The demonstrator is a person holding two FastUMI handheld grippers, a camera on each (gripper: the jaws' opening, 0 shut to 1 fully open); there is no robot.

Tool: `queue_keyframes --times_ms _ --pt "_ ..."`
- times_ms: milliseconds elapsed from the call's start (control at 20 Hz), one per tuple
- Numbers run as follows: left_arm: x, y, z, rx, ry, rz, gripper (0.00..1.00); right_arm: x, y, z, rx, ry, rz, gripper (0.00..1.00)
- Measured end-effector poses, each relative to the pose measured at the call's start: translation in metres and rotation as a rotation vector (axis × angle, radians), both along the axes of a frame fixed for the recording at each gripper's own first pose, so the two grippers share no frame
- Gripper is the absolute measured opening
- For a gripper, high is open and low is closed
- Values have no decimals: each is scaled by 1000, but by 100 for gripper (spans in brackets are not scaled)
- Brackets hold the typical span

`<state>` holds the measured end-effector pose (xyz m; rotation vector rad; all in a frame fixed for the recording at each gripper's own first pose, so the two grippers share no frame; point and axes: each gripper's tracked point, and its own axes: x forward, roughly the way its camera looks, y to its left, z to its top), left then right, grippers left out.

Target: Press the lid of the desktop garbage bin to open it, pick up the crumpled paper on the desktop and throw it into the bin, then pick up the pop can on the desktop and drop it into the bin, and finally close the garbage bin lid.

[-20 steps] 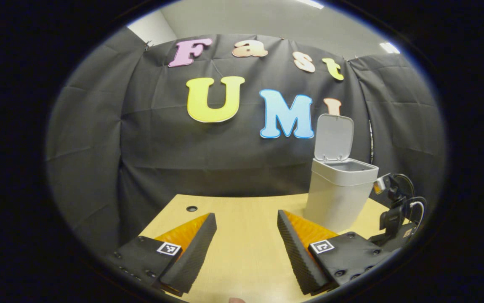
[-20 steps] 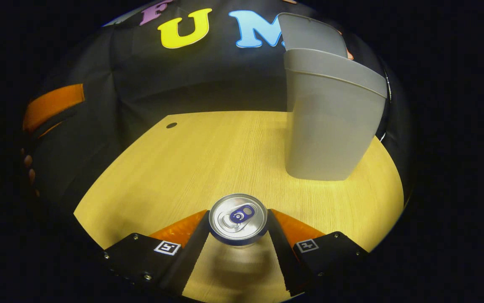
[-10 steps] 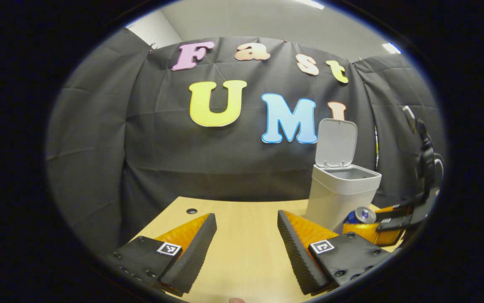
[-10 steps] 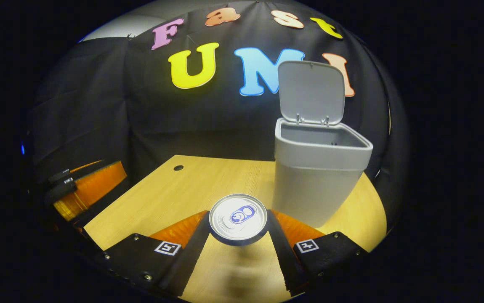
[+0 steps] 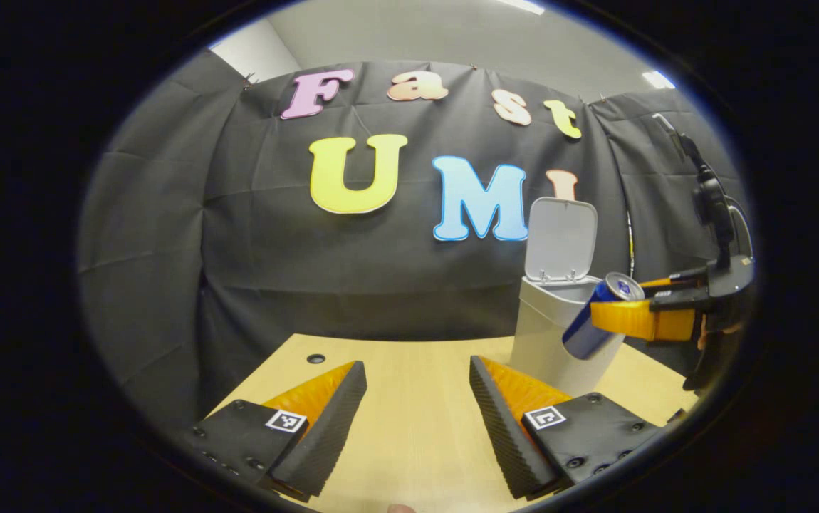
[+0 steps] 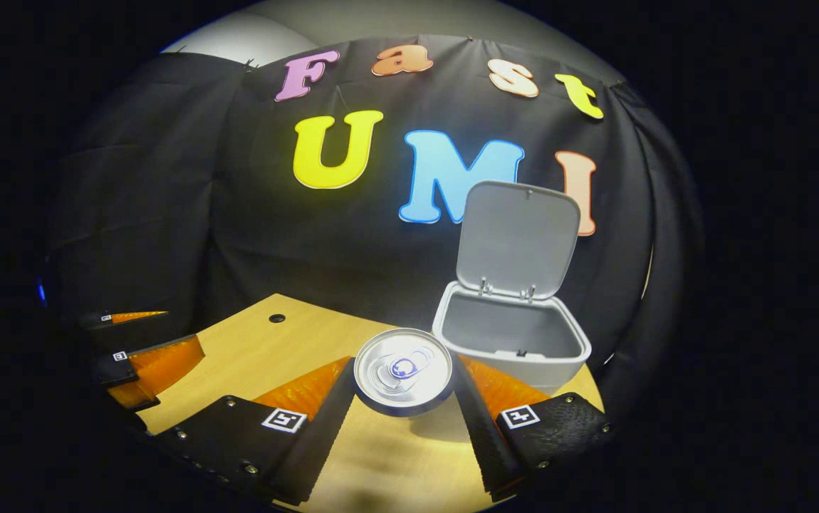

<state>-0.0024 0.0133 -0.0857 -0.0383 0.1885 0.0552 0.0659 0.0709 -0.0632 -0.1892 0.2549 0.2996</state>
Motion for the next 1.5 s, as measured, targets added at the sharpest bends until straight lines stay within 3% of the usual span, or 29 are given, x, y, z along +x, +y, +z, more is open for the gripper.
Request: queue_keyframes --times_ms 350,450,550,600,850,1050,1100,1150,1500 --pt "8 8 4 -8 -4 -62 100 55 -20 42 -71 -140 -109 84" --pt "9 14 10 -4 -18 -53 95 73 -33 49 -84 -157 -144 83" --pt "13 18 15 -12 -33 -31 100 91 -44 52 -81 -160 -165 84" --pt "16 20 15 -14 -35 -16 95 98 -50 52 -79 -160 -170 84" --pt "20 18 8 -31 -24 48 100 130 -67 37 -78 -124 -167 84" --pt "22 14 9 -13 -20 77 100 142 -67 18 -89 -81 -155 84" --pt "22 14 9 -8 -17 81 90 143 -67 15 -100 -81 -152 84" --pt "21 13 8 -5 -16 83 100 144 -67 12 -109 -78 -151 84" --pt "22 13 5 -9 -7 97 100 143 -71 8 -111 -65 -160 86"
